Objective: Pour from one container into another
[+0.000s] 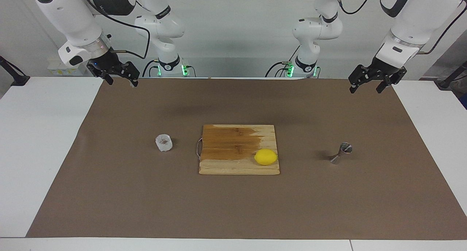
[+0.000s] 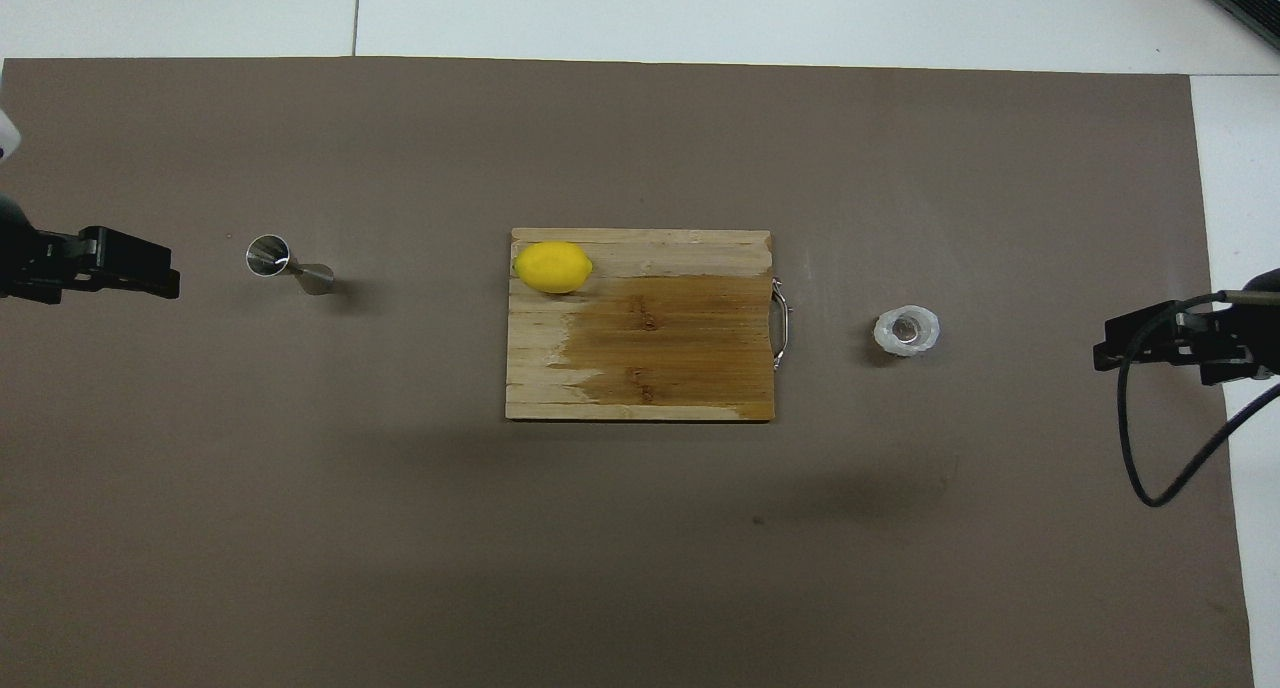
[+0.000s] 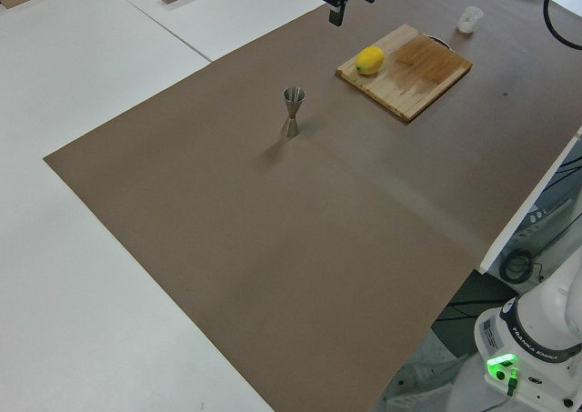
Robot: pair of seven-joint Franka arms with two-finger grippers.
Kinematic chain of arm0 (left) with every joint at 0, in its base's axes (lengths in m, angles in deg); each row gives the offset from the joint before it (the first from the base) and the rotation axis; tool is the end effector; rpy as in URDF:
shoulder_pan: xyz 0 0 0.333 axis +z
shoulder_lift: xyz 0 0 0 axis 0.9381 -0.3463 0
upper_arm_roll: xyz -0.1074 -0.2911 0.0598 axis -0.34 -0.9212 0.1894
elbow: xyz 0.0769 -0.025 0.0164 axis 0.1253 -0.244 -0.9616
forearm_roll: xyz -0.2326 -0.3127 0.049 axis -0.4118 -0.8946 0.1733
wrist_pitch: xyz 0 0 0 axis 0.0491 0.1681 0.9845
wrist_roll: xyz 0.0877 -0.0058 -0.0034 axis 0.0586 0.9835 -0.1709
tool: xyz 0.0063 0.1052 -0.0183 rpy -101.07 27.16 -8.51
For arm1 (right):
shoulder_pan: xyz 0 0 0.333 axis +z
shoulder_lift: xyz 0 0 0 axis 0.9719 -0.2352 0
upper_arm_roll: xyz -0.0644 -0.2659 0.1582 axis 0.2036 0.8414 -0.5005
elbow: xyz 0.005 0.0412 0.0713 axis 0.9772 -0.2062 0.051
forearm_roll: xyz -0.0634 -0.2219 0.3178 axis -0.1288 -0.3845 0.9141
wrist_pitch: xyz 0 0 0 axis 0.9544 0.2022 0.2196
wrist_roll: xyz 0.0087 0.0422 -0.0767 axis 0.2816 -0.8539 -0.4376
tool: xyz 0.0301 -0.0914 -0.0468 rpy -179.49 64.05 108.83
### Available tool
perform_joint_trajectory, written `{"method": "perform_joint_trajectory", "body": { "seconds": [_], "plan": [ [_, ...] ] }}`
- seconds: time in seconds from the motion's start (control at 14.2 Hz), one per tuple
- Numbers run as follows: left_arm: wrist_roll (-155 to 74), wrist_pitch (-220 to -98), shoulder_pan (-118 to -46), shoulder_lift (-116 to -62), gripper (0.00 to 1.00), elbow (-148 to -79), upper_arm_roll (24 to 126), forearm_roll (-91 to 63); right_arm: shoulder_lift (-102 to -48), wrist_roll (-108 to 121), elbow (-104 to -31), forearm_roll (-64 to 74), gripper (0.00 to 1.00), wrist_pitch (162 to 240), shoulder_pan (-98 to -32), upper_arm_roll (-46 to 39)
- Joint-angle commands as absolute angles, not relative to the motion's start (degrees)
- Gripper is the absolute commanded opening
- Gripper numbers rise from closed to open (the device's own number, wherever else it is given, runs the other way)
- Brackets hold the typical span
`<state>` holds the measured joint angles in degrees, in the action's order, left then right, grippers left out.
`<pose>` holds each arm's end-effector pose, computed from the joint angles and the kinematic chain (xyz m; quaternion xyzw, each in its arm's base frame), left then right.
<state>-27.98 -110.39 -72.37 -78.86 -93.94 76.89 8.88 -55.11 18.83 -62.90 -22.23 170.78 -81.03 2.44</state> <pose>0.5507 -0.0434 0.6303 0.9997 -0.0130 0.0004 0.0184 0.5176 -0.0266 0.5919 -0.9951 0.0712 0.0633 0.0278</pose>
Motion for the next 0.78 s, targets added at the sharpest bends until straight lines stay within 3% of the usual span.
{"method": "perform_joint_trajectory", "body": {
  "seconds": [0.0,0.35,0.7],
  "plan": [
    [-28.26,-110.28,-72.11,-77.68,1.00,-95.10,76.50,9.85,-54.52,19.48,-63.59,-22.31,1.00,171.17,-81.58,1.88],
    [-31.31,-110.63,-72.29,-77.15,1.00,-96.33,76.50,9.85,-54.52,19.48,-63.59,-22.31,1.00,171.17,-81.58,1.88],
    [-51.75,-108.70,-68.17,-78.99,1.00,-95.98,76.58,2.14,-54.52,19.48,-63.59,-22.31,1.00,171.17,-81.58,1.88]
  ]
}}
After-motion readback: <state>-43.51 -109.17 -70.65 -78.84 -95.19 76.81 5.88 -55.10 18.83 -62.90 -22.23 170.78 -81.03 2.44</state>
